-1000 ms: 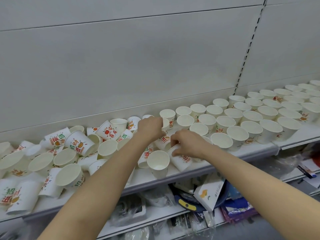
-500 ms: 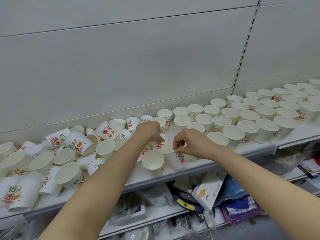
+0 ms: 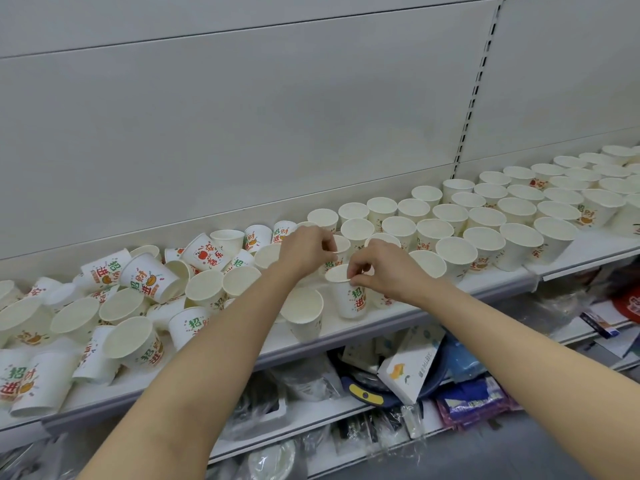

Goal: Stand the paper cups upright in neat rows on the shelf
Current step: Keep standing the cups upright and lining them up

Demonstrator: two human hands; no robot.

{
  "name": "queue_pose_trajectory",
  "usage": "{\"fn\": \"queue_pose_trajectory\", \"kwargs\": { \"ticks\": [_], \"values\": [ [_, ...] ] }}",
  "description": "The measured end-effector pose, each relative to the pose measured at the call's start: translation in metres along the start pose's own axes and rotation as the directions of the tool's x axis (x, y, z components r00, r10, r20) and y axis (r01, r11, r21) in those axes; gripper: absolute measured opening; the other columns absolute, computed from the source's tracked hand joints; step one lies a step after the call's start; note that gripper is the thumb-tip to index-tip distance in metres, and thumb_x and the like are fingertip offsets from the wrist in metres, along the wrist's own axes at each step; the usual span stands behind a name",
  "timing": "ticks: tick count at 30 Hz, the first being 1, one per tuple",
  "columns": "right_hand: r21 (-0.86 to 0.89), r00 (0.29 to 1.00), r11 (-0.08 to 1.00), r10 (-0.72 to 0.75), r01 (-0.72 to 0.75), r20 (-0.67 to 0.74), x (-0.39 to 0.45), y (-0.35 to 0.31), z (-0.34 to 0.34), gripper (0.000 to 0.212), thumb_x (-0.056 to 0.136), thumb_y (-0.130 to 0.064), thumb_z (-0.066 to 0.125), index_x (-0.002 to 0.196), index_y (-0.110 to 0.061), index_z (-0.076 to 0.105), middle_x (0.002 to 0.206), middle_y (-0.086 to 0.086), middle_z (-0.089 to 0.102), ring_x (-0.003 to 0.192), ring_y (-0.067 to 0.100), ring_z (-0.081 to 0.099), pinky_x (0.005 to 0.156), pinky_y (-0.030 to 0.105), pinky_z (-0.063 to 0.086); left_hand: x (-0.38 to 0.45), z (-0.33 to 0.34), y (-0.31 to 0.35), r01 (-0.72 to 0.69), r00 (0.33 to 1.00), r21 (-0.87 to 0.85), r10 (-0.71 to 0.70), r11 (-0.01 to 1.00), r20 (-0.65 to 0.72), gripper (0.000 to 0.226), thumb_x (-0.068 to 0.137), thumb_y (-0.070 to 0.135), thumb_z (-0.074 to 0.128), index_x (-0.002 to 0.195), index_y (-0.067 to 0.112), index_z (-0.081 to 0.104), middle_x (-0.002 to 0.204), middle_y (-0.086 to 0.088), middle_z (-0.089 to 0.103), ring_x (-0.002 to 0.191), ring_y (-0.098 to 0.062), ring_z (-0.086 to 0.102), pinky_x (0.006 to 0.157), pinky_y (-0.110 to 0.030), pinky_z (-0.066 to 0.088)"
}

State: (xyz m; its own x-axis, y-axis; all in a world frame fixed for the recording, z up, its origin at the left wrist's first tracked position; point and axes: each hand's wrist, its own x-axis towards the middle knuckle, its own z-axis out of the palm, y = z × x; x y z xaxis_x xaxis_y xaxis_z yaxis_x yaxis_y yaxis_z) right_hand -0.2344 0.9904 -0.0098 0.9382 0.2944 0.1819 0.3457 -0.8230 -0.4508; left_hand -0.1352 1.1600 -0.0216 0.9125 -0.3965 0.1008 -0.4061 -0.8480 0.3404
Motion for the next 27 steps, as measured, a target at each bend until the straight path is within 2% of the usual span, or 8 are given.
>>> {"fn": "queue_pose_trajectory", "kwargs": {
  "ticks": [4, 7, 9, 12, 14, 18, 22, 27],
  "values": [
    [-0.088, 0.997, 0.996, -0.041, 0.036, -0.062, 0.001, 0.001, 0.007, 0.007, 0.077, -0.025, 0.075, 0.079, -0.029, 0.069, 0.079, -0.009, 0.064, 0.090, 0.014, 0.049, 0.079, 0.037, 0.043, -0.009, 0.008, -0.006, -0.012, 1.000, -0.067, 0.013, 0.998, 0.010, 0.018, 0.078, 0.046, 0.074, 0.088, 0.032, 0.071, 0.092, 0.014, 0.071, 0.087, -0.012, 0.063, 0.075, -0.034, 0.053],
    [-0.170, 0.981, 0.979, -0.139, 0.115, -0.136, 0.003, 0.002, 0.012, 0.007, 0.075, -0.021, 0.076, 0.078, -0.023, 0.070, 0.076, -0.007, 0.067, 0.086, 0.019, 0.053, 0.076, 0.034, 0.037, -0.022, -0.016, -0.010, 0.007, 0.999, -0.128, -0.012, 0.992, -0.034, 0.019, 0.078, 0.032, 0.077, 0.097, 0.032, 0.072, 0.099, 0.015, 0.071, 0.086, -0.010, 0.063, 0.083, -0.036, 0.053],
    [-0.220, 0.966, 0.964, -0.191, 0.150, -0.177, 0.002, 0.005, 0.018, 0.009, 0.073, -0.018, 0.077, 0.075, -0.021, 0.068, 0.073, -0.007, 0.067, 0.081, 0.022, 0.054, 0.071, 0.031, 0.031, -0.045, -0.035, -0.011, 0.031, 0.995, -0.148, -0.044, 0.988, -0.085, 0.016, 0.079, 0.034, 0.075, 0.095, 0.033, 0.072, 0.096, 0.017, 0.070, 0.083, -0.005, 0.063, 0.081, -0.033, 0.053],
    [-0.243, 0.955, 0.955, -0.221, 0.171, -0.196, 0.001, 0.012, 0.027, 0.011, 0.073, -0.018, 0.077, 0.081, -0.020, 0.069, 0.078, -0.005, 0.068, 0.083, 0.025, 0.056, 0.071, 0.030, 0.029, -0.101, -0.046, -0.011, 0.014, 0.999, -0.124, -0.019, 0.992, -0.037, 0.025, 0.074, 0.049, 0.078, 0.094, 0.036, 0.071, 0.095, 0.021, 0.066, 0.087, -0.001, 0.058, 0.075, -0.028, 0.049],
    [-0.235, 0.933, 0.953, -0.252, 0.192, -0.259, -0.004, 0.015, 0.032, 0.022, 0.070, -0.019, 0.080, 0.091, -0.018, 0.070, 0.087, -0.003, 0.069, 0.087, 0.024, 0.055, 0.072, 0.030, 0.031, -0.134, -0.033, -0.012, -0.031, 0.999, -0.011, 0.031, 0.999, -0.008, 0.033, 0.069, 0.052, 0.080, 0.096, 0.036, 0.071, 0.100, 0.019, 0.064, 0.094, -0.007, 0.053, 0.079, -0.028, 0.043],
    [-0.049, 0.852, 0.947, -0.307, 0.317, -0.424, -0.024, -0.002, 0.043, 0.031, 0.075, -0.024, 0.074, 0.104, -0.011, 0.068, 0.100, 0.002, 0.068, 0.095, 0.020, 0.052, 0.080, 0.029, 0.041, -0.150, 0.002, -0.018, -0.028, 0.991, 0.048, 0.034, 0.998, -0.126, 0.015, 0.074, 0.034, 0.079, 0.086, 0.030, 0.073, 0.099, 0.012, 0.068, 0.096, -0.017, 0.053, 0.075, -0.026, 0.036],
    [0.001, 0.877, 0.935, -0.331, 0.354, -0.348, -0.036, -0.014, 0.062, 0.043, 0.076, -0.023, 0.073, 0.116, -0.011, 0.064, 0.112, 0.005, 0.064, 0.105, 0.020, 0.050, 0.090, 0.028, 0.041, -0.147, 0.016, -0.006, -0.018, 0.982, -0.018, 0.015, 1.000, -0.189, 0.011, 0.080, 0.035, 0.076, 0.088, 0.030, 0.072, 0.098, 0.012, 0.068, 0.095, -0.013, 0.052, 0.077, -0.030, 0.042],
    [-0.043, 0.896, 0.949, -0.309, 0.312, -0.321, -0.043, -0.002, 0.068, 0.034, 0.076, -0.018, 0.075, 0.109, -0.015, 0.066, 0.103, -0.001, 0.066, 0.100, 0.021, 0.049, 0.081, 0.036, 0.048, -0.136, 0.022, 0.011, -0.036, 0.984, -0.029, 0.030, 0.999, -0.174, 0.011, 0.082, 0.035, 0.073, 0.090, 0.028, 0.072, 0.100, 0.010, 0.067, 0.097, -0.015, 0.052, 0.079, -0.031, 0.043]
  ]
}}
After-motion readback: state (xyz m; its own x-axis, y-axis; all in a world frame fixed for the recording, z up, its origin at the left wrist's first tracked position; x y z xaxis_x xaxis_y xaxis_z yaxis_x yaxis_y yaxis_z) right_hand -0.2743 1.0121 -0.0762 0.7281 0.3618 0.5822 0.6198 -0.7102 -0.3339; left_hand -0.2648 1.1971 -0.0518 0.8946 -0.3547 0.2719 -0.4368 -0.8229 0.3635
